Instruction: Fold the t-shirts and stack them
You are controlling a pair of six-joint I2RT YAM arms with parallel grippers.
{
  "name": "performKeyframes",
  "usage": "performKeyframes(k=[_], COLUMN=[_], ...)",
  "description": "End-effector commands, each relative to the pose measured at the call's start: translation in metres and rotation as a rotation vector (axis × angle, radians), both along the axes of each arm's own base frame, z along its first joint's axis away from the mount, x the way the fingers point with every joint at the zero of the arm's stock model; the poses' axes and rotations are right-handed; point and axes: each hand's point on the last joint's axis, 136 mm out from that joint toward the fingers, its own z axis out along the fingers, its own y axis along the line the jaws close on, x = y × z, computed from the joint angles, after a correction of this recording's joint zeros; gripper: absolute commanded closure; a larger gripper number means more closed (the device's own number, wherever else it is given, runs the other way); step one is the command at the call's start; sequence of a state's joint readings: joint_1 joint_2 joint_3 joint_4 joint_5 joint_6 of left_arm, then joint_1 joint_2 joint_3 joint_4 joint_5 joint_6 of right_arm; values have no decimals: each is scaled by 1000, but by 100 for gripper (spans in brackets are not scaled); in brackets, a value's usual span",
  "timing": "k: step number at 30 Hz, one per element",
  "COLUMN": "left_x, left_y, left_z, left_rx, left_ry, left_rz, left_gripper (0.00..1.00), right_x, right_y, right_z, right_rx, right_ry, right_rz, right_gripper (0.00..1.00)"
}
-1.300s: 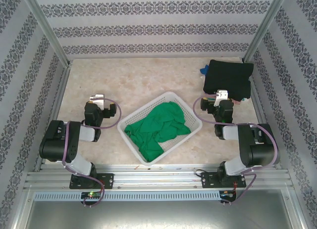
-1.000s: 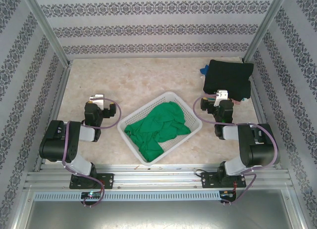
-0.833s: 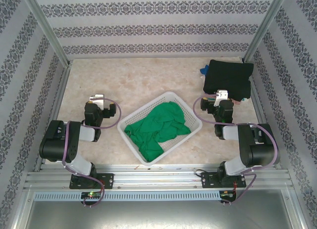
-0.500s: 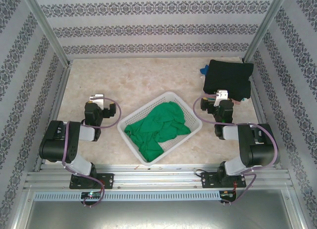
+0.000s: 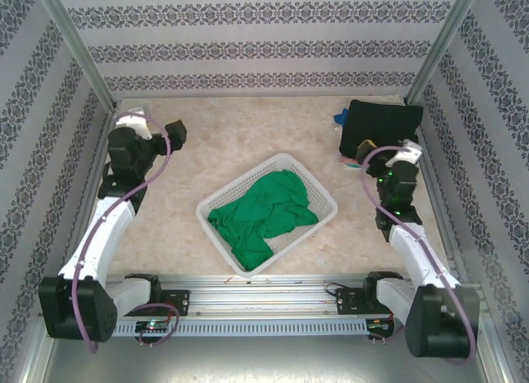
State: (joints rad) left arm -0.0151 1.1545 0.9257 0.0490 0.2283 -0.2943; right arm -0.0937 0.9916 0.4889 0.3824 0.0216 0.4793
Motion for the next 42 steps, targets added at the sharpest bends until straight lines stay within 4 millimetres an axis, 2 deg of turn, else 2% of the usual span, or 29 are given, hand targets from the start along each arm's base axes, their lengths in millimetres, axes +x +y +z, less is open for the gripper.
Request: performKeyframes(k=[1, 5, 7, 12, 17, 21, 26, 27, 30, 32, 36, 39, 42], left_x=[-23, -33, -43, -66, -75, -74, -67, -64, -51, -44, -27, -11, 6], left_y=[-54, -94, -118, -150, -157, -158, -161, -161, -156, -150, -126, -92, -49], left_z=[-68, -98, -110, -140, -172, -196, -209, -210, -211, -209, -198, -193, -188], left_rx=[65, 368, 432, 558, 645, 692, 708, 716, 752, 781, 773, 715, 643], left_ry=[325, 441, 463, 544, 649, 718, 738, 737, 727, 715, 706, 736, 764], left_rz=[-228, -330, -447, -659, -766, -795, -799, -790, -741, -696, -594, -479, -353], left_gripper=[0, 0, 0, 3, 12, 18, 25, 29, 58, 71, 83, 85, 88], right_x=[-11, -23, -28, -37, -42, -43, -43, -43, -44, -44, -44, -44, -44], right_y=[51, 89, 96, 105, 98, 95, 96, 96, 96, 95, 93, 91, 90], right_z=[-34, -39, -43, -48, -53, -55, -55, -55, -57, -58, -58, -60, -61], right_rx=[209, 96, 92, 90, 54, 39, 40, 38, 36, 30, 23, 18, 15], right_ry=[187, 325, 366, 392, 411, 414, 413, 413, 417, 423, 424, 428, 433], right_rz=[242, 357, 378, 433, 408, 395, 403, 404, 400, 400, 390, 383, 380], right_gripper=[2, 2, 2, 2, 2, 2, 2, 2, 2, 2, 2, 2, 2])
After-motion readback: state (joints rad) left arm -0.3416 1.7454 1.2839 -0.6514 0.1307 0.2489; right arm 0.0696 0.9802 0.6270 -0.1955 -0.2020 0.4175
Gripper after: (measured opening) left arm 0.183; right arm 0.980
